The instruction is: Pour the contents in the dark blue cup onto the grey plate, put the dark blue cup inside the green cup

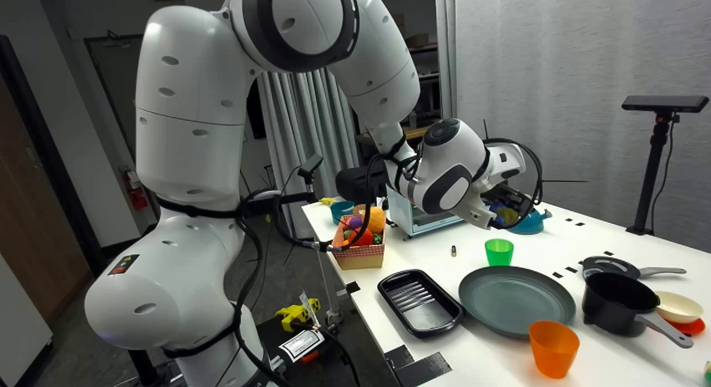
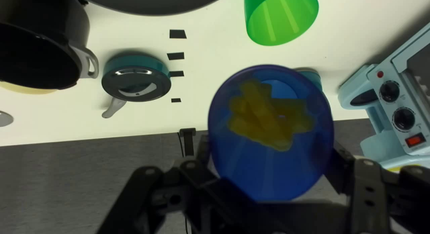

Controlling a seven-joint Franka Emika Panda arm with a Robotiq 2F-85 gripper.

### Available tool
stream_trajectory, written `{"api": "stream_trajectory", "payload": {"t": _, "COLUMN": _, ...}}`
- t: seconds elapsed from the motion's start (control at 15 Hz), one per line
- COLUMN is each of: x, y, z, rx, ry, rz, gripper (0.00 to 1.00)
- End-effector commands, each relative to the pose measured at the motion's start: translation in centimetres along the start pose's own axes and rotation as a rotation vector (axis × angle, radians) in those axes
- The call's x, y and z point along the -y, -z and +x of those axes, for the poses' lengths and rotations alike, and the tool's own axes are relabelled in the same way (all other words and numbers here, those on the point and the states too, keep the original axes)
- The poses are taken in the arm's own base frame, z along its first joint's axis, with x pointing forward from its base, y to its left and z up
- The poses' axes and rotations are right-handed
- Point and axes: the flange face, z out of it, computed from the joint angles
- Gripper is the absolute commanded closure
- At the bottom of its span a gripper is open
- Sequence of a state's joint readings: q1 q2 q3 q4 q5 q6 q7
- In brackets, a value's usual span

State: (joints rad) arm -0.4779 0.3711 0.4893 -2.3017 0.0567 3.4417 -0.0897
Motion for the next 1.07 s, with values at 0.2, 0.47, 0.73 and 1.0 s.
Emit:
{"api": "stream_trajectory", "payload": {"t": 0.2, "x": -3.9, "y": 2.7, "z": 0.7, "rx": -0.129, "ry": -0.021, "rz": 0.028, "gripper": 0.47}}
{"api": "stream_trajectory", "payload": {"t": 0.47, "x": -5.2, "y": 3.6, "z": 0.8, "rx": -0.213, "ry": -0.002, "rz": 0.051, "gripper": 0.47}}
{"api": "stream_trajectory", "payload": {"t": 0.73, "x": -4.4, "y": 4.4, "z": 1.2, "rx": -0.352, "ry": 0.065, "rz": 0.103, "gripper": 0.47}}
{"api": "stream_trajectory", "payload": {"t": 1.0, "x": -3.9, "y": 5.1, "z": 1.0, "rx": -0.475, "ry": 0.113, "rz": 0.157, "gripper": 0.47}}
